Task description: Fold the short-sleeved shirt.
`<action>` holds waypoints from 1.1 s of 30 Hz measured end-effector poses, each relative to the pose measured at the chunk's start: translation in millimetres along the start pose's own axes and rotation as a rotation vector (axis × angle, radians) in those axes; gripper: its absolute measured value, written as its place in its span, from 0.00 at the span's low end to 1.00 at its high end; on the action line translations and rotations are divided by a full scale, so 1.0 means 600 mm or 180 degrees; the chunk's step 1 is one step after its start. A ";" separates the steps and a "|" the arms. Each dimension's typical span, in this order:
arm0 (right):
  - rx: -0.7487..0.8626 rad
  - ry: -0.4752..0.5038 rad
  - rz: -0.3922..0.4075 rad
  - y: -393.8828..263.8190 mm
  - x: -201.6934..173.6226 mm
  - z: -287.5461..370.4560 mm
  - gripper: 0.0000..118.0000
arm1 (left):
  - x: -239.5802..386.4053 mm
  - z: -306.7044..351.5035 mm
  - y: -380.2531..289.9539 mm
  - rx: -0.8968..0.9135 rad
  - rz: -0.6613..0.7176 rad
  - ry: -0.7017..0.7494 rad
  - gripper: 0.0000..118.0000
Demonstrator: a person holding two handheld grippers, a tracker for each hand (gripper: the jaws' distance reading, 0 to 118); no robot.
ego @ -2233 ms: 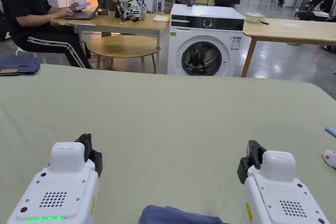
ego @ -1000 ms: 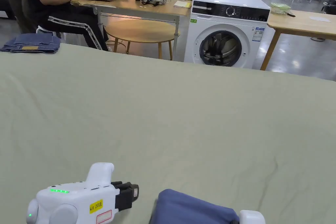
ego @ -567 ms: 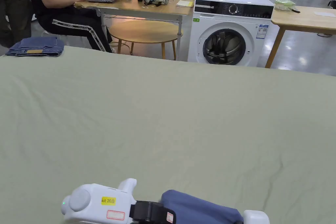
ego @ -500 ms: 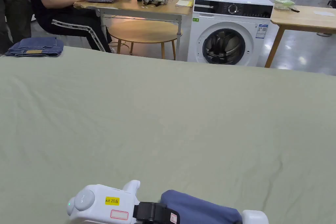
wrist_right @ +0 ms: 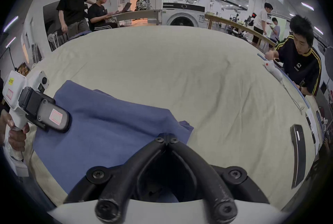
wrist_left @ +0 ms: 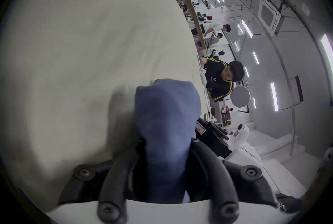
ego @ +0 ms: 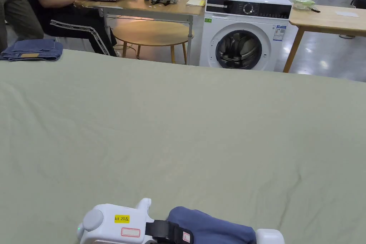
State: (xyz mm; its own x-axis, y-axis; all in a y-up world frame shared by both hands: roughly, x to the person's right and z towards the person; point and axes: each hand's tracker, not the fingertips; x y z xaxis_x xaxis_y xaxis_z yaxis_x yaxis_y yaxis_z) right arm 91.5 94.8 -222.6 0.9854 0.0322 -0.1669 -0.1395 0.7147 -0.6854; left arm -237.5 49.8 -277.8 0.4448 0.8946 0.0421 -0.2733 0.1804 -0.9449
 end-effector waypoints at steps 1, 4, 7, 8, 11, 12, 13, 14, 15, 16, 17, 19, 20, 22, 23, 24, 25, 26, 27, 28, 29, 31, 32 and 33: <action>0.0002 -0.0002 -0.0001 0.000 0.000 0.000 0.00 | -0.004 0.000 0.002 0.0013 0.0003 -0.0031 0.16; 0.0000 -0.0002 0.0001 -0.001 0.002 -0.004 0.00 | 0.001 -0.003 -0.012 0.0064 0.0062 -0.0098 0.13; 0.0015 0.0002 0.0029 -0.003 0.002 -0.003 0.00 | 0.006 0.000 -0.020 0.0095 0.0087 -0.0212 0.12; 0.0021 0.0004 0.0047 -0.003 0.002 -0.003 0.00 | 0.010 0.004 -0.020 0.0104 0.0073 -0.0217 0.12; 0.0035 0.0013 0.0075 0.000 0.001 0.002 0.00 | 0.027 0.013 -0.022 0.0115 0.0044 -0.0272 0.11; 0.0046 0.0031 0.0071 0.003 0.001 0.006 0.00 | 0.021 0.022 -0.013 0.0121 0.0031 -0.0318 0.12; 0.0060 0.0053 0.0064 0.006 0.002 0.010 0.00 | 0.026 0.026 -0.012 0.0129 0.0015 -0.0320 0.12; 0.0119 0.0091 0.0036 0.011 0.002 0.016 0.00 | 0.033 0.032 -0.010 0.0125 0.0003 -0.0325 0.12; 0.0179 0.0109 0.0025 0.016 0.002 0.022 0.00 | 0.038 0.038 -0.008 0.0138 -0.0003 -0.0325 0.12; 0.0233 0.0114 0.0037 0.021 0.000 0.026 0.00 | 0.049 0.045 -0.010 0.0148 0.0006 -0.0334 0.12; 0.0313 0.0092 0.0078 0.028 -0.003 0.029 0.00 | 0.055 0.055 -0.008 0.0156 0.0021 -0.0342 0.12; 0.0419 0.0079 0.0112 0.042 -0.008 0.035 0.00 | 0.063 0.075 -0.002 0.0182 0.0012 -0.0312 0.11; 0.0482 0.0097 0.0099 0.051 -0.010 0.037 0.00 | 0.073 0.089 -0.003 0.0187 0.0015 -0.0293 0.11; 0.0586 0.0123 0.0081 0.072 -0.016 0.039 0.00 | 0.081 0.118 0.001 0.0225 0.0009 -0.0223 0.12; 0.0653 0.0128 0.0087 0.085 -0.025 0.044 0.00 | 0.084 0.136 0.004 0.0246 -0.0016 -0.0178 0.12; 0.0735 0.0131 0.0099 0.099 -0.034 0.047 0.00 | 0.054 0.162 0.024 0.0294 -0.0039 -0.0129 0.12; 0.0771 0.0137 0.0110 0.108 -0.040 0.048 0.00 | 0.052 0.180 0.029 0.0310 -0.0062 -0.0100 0.12; 0.0803 0.0141 0.0111 0.117 -0.046 0.048 0.00 | 0.052 0.200 0.032 0.0348 -0.0075 -0.0045 0.12; 0.0832 0.0142 0.0117 0.129 -0.055 0.051 0.00 | 0.050 0.226 0.036 0.0403 -0.0072 0.0014 0.12; 0.0849 0.0142 0.0123 0.137 -0.062 0.051 0.00 | 0.052 0.249 0.036 0.0423 -0.0084 0.0029 0.12; 0.0878 0.0157 0.0119 0.145 -0.069 0.052 0.00 | 0.050 0.277 0.038 0.0476 -0.0096 0.0078 0.12; 0.0903 0.0149 0.0121 0.161 -0.085 0.053 0.00 | 0.043 0.340 0.046 0.0592 -0.0137 0.0250 0.11; 0.0902 0.0148 0.0125 0.165 -0.090 0.052 0.00 | 0.043 0.366 0.046 0.0618 -0.0143 0.0300 0.12; 0.0901 0.0175 0.0119 0.169 -0.094 0.051 0.00 | 0.040 0.398 0.049 0.0693 -0.0168 0.0386 0.12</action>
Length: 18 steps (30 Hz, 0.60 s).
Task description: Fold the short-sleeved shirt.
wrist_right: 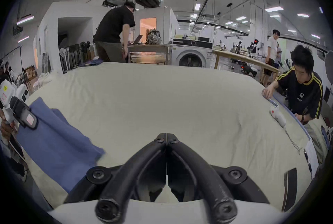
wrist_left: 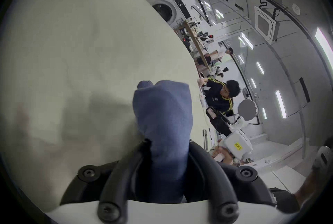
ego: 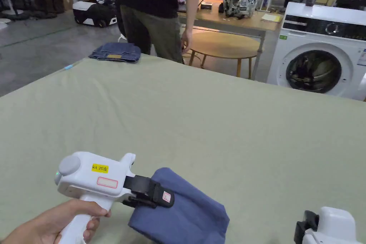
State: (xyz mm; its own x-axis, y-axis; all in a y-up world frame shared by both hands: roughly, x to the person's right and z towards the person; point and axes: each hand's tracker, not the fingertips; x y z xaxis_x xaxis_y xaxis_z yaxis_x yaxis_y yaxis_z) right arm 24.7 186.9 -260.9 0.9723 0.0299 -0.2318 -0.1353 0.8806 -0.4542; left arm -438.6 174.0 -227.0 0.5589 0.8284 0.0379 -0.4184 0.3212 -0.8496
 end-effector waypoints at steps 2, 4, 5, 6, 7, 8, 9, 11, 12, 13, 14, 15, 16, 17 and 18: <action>-0.0021 0.0033 -0.0006 -0.001 -0.007 -0.013 0.00 | -0.017 0.064 0.019 0.0123 0.0019 0.0115 0.12; -0.0062 0.0059 0.0021 -0.003 -0.016 -0.021 0.00 | -0.022 0.121 0.032 0.0254 0.0032 0.0238 0.12; -0.0078 0.0071 0.0025 -0.004 -0.021 -0.024 0.00 | -0.031 0.151 0.039 0.0313 0.0049 0.0312 0.12; -0.0110 0.0080 0.0037 -0.003 -0.025 -0.026 0.00 | -0.041 0.181 0.047 0.0373 0.0084 0.0374 0.12; -0.0132 0.0094 0.0047 -0.004 -0.028 -0.028 0.00 | -0.048 0.204 0.051 0.0426 0.0092 0.0456 0.12; -0.0150 0.0104 0.0053 -0.006 -0.032 -0.030 0.00 | -0.057 0.229 0.056 0.0466 0.0131 0.0527 0.12; -0.0173 0.0113 0.0060 -0.007 -0.036 -0.031 0.00 | -0.066 0.253 0.061 0.0504 0.0190 0.0564 0.12; -0.0205 0.0118 0.0071 -0.020 -0.032 -0.052 0.00 | -0.084 0.296 0.069 0.0592 0.0257 0.0708 0.12; -0.0221 0.0125 0.0078 -0.021 -0.034 -0.053 0.00 | -0.092 0.315 0.072 0.0617 0.0285 0.0736 0.12; -0.0237 0.0125 0.0085 -0.021 -0.037 -0.055 0.00 | -0.099 0.330 0.074 0.0633 0.0283 0.0715 0.12; -0.0250 0.0125 0.0098 -0.018 -0.041 -0.055 0.00 | -0.106 0.346 0.076 0.0660 0.0311 0.0746 0.12; -0.0260 0.0121 0.0114 -0.017 -0.043 -0.056 0.00 | -0.115 0.360 0.081 0.0673 0.0344 0.0787 0.12; -0.0272 0.0121 0.0122 -0.017 -0.045 -0.057 0.00 | -0.122 0.373 0.084 0.0669 0.0357 0.0821 0.12; -0.0286 0.0121 0.0128 -0.017 -0.046 -0.058 0.00 | -0.127 0.383 0.087 0.0669 0.0373 0.0859 0.12; -0.0300 0.0115 0.0136 -0.015 -0.050 -0.053 0.00 | -0.132 0.395 0.091 0.0651 0.0440 0.0929 0.12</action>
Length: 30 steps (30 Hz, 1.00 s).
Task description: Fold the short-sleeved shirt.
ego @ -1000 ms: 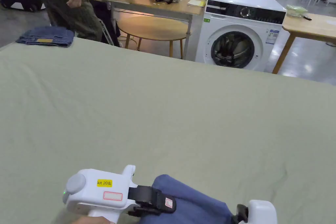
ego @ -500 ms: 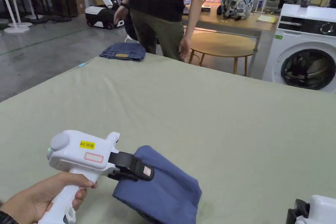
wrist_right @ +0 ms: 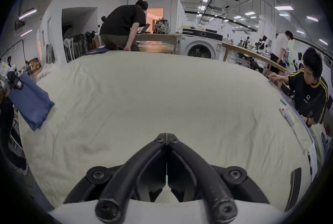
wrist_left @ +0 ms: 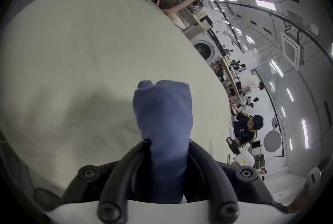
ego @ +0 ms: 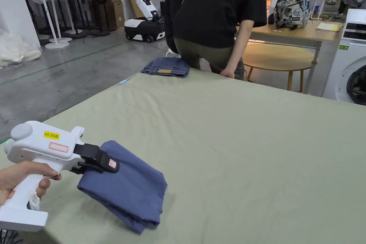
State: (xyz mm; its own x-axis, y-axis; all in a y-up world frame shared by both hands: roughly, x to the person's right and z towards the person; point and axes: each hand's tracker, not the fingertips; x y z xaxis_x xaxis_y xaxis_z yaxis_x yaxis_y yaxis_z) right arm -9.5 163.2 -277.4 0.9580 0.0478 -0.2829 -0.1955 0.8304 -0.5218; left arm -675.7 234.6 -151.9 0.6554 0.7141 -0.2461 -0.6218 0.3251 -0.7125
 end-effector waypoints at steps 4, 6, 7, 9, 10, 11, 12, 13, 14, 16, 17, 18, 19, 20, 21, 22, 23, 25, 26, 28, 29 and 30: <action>-0.0033 -0.0018 0.0038 0.000 -0.006 0.001 0.00 | 0.018 0.030 -0.011 -0.0101 0.0003 0.0365 0.12; -0.0049 -0.0022 0.0053 0.000 -0.010 -0.002 0.00 | -0.011 0.038 0.016 -0.0098 -0.0017 0.0508 0.12; -0.0059 -0.0020 0.0061 -0.001 -0.012 -0.003 0.00 | -0.015 0.037 0.020 -0.0105 -0.0015 0.0574 0.12; -0.0082 -0.0015 0.0069 0.001 -0.019 -0.001 0.00 | -0.021 0.031 0.028 -0.0099 0.0039 0.0818 0.12; -0.0089 -0.0011 0.0070 0.001 -0.022 -0.002 0.00 | -0.023 0.027 0.028 -0.0091 0.0049 0.0911 0.12; -0.0097 -0.0007 0.0075 0.001 -0.025 -0.002 0.00 | -0.023 0.024 0.027 -0.0077 0.0039 0.0984 0.16; -0.0108 0.0009 0.0087 -0.001 -0.027 -0.004 0.00 | -0.019 0.020 0.026 -0.0036 -0.0069 0.1125 0.22; -0.0111 0.0017 0.0099 -0.003 -0.029 -0.005 0.00 | -0.043 0.024 0.045 -0.0039 -0.0160 0.1285 0.23; -0.0112 0.0020 0.0110 -0.003 -0.030 -0.005 0.00 | -0.047 0.025 0.048 -0.0030 -0.0176 0.1350 0.29; -0.0117 0.0028 0.0126 -0.003 -0.032 -0.005 0.00 | -0.048 0.031 0.053 -0.0019 -0.0262 0.1703 0.36; -0.0120 0.0037 0.0128 -0.003 -0.032 -0.004 0.00 | -0.050 0.036 0.056 0.0051 -0.0253 0.1738 0.37; -0.0119 0.0036 0.0130 -0.003 -0.033 -0.004 0.00 | -0.051 0.045 0.063 0.0097 -0.0191 0.1871 0.38; -0.0119 0.0036 0.0132 -0.003 -0.033 -0.003 0.00 | -0.051 0.053 0.068 0.0179 -0.0187 0.1926 0.38; -0.0119 0.0041 0.0130 -0.003 -0.033 -0.004 0.00 | -0.050 0.061 0.070 0.0247 -0.0193 0.1994 0.38; -0.0119 0.0047 0.0130 -0.004 -0.032 -0.005 0.00 | -0.050 0.072 0.071 0.0315 -0.0190 0.2079 0.38; -0.0117 0.0048 0.0133 -0.004 -0.033 -0.005 0.00 | -0.049 0.078 0.072 0.0392 -0.0211 0.2101 0.38; -0.0115 0.0047 0.0134 -0.004 -0.033 -0.005 0.00 | -0.048 0.079 0.071 0.0362 -0.0231 0.2010 0.38; -0.0110 0.0060 0.0120 -0.004 -0.033 -0.005 0.00 | -0.020 0.066 0.053 0.0322 -0.0333 0.2017 0.38; -0.0110 0.0060 0.0114 -0.004 -0.033 -0.006 0.00 | -0.012 0.057 0.045 0.0273 -0.0467 0.2104 0.38; -0.0115 0.0072 0.0101 -0.005 -0.033 -0.006 0.00 | -0.009 0.030 0.029 0.0251 -0.0581 0.2076 0.38; -0.0118 0.0075 0.0095 -0.006 -0.033 -0.006 0.00 | -0.017 0.013 0.022 0.0253 -0.0574 0.2075 0.38; -0.0121 0.0078 0.0093 -0.007 -0.032 -0.006 0.00 | -0.019 -0.002 0.014 0.0253 -0.0571 0.2073 0.38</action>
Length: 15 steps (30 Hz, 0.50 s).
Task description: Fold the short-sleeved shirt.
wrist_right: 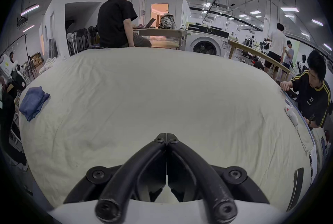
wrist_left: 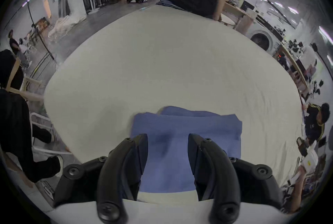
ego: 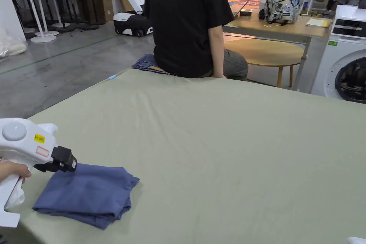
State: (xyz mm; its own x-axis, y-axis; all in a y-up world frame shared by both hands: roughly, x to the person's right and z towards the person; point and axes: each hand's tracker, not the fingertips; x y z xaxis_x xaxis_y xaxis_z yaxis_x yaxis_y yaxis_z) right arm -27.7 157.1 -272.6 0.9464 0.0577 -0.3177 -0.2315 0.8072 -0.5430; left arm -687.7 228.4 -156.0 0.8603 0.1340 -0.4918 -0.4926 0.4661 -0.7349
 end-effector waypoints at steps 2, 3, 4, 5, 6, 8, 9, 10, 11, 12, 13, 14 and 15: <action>0.0001 0.0005 -0.0009 -0.003 0.003 0.000 0.00 | 0.025 -0.019 -0.017 0.0022 -0.0024 -0.0023 0.34; 0.0006 0.0004 -0.0015 -0.004 0.006 0.001 0.00 | 0.054 -0.018 -0.033 0.0096 -0.0073 -0.0041 0.27; 0.0011 0.0000 -0.0024 -0.005 0.009 0.003 0.00 | 0.080 -0.015 -0.047 0.0183 -0.0116 -0.0083 0.22; 0.0021 -0.0002 -0.0031 -0.005 0.013 0.004 0.00 | 0.096 -0.015 -0.053 0.0328 -0.0174 -0.0136 0.21; 0.0034 -0.0016 -0.0043 -0.004 0.017 0.007 0.00 | 0.115 -0.015 -0.061 0.0425 -0.0161 -0.0163 0.18; 0.0061 -0.0031 -0.0077 -0.003 0.026 0.011 0.00 | 0.131 -0.023 -0.063 0.0650 -0.0224 -0.0232 0.11; 0.0087 -0.0054 -0.0103 -0.002 0.031 0.013 0.00 | 0.153 -0.020 -0.069 0.0757 -0.0231 -0.0337 0.10; 0.0104 -0.0059 -0.0120 -0.001 0.036 0.015 0.00 | 0.177 -0.017 -0.077 0.0820 -0.0307 -0.0368 0.09; 0.0114 -0.0070 -0.0136 -0.001 0.040 0.016 0.00 | 0.205 -0.014 -0.082 0.0865 -0.0353 -0.0379 0.08; 0.0128 -0.0079 -0.0162 0.001 0.045 0.019 0.00 | 0.234 -0.011 -0.089 0.0904 -0.0446 -0.0424 0.04; 0.0151 -0.0079 -0.0182 0.002 0.050 0.021 0.00 | 0.260 -0.008 -0.095 0.0957 -0.0561 -0.0441 0.03; 0.0178 -0.0096 -0.0193 0.004 0.054 0.024 0.00 | 0.288 -0.005 -0.102 0.1007 -0.0670 -0.0444 0.02; 0.0195 -0.0112 -0.0202 0.006 0.058 0.028 0.00 | 0.311 -0.002 -0.109 0.1050 -0.0770 -0.0512 0.00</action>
State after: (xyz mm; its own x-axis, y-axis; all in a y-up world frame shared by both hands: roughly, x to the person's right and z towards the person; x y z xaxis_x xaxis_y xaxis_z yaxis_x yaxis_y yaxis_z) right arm 8.3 171.8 -272.5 0.9663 0.0251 -0.2561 -0.1577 0.8442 -0.5124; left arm -495.0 221.8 -200.6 0.9681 0.1091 -0.2257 -0.2289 0.7516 -0.6187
